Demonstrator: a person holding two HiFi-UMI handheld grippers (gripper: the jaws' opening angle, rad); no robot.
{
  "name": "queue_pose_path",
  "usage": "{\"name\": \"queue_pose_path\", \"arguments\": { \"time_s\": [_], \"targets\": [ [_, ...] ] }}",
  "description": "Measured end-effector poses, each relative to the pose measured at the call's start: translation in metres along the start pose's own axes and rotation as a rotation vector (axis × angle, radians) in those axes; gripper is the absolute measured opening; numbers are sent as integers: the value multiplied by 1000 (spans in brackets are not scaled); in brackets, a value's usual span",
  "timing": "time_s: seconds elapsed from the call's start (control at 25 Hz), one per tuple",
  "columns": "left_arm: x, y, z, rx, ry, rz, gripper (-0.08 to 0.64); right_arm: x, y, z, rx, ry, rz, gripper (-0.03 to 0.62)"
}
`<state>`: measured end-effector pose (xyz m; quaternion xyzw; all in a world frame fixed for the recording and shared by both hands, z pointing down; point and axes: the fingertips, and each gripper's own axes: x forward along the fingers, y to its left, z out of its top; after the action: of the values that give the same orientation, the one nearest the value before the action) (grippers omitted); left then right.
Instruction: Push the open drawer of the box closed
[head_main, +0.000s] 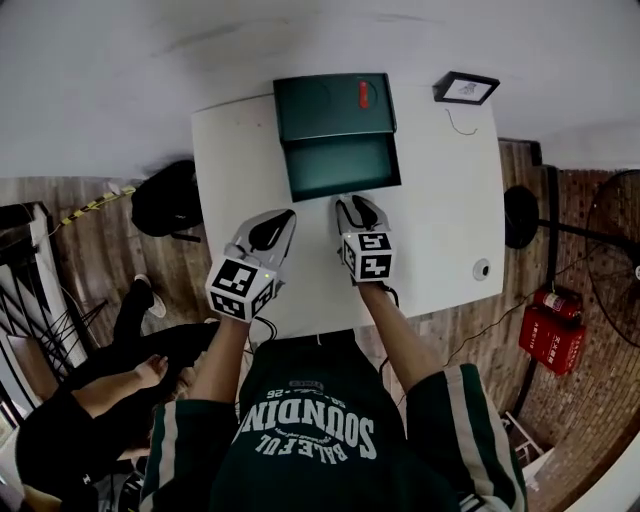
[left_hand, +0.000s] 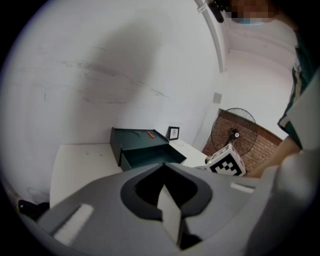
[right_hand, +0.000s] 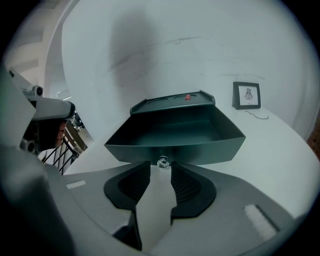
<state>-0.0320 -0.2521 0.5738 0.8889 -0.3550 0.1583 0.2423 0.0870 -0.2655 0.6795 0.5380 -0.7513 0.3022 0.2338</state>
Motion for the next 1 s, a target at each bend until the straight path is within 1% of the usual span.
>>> {"name": "queue_pose_path", "arguments": {
  "time_s": [0.12, 0.2, 0.24, 0.28, 0.52, 1.0],
  "targets": [
    [-2, 5, -4, -9, 6, 10, 52, 7, -3, -3, 43, 28, -4, 110],
    [-3, 8, -7, -13, 10, 15, 52, 11, -4, -6, 54, 45, 2, 105],
    [-3, 9, -9, -16, 12, 17, 52, 11, -4, -7, 55, 48, 1, 79],
    [-4, 10, -10, -19, 12, 18, 52, 11, -5, -8, 56, 49, 0, 71],
    [-5, 16, -12, -31, 10, 27, 52, 13, -3, -4, 54, 56, 7, 67],
    [-10, 22, -19, -49, 13, 38, 52, 31, -7, 20, 50, 48, 29, 67]
  ]
}}
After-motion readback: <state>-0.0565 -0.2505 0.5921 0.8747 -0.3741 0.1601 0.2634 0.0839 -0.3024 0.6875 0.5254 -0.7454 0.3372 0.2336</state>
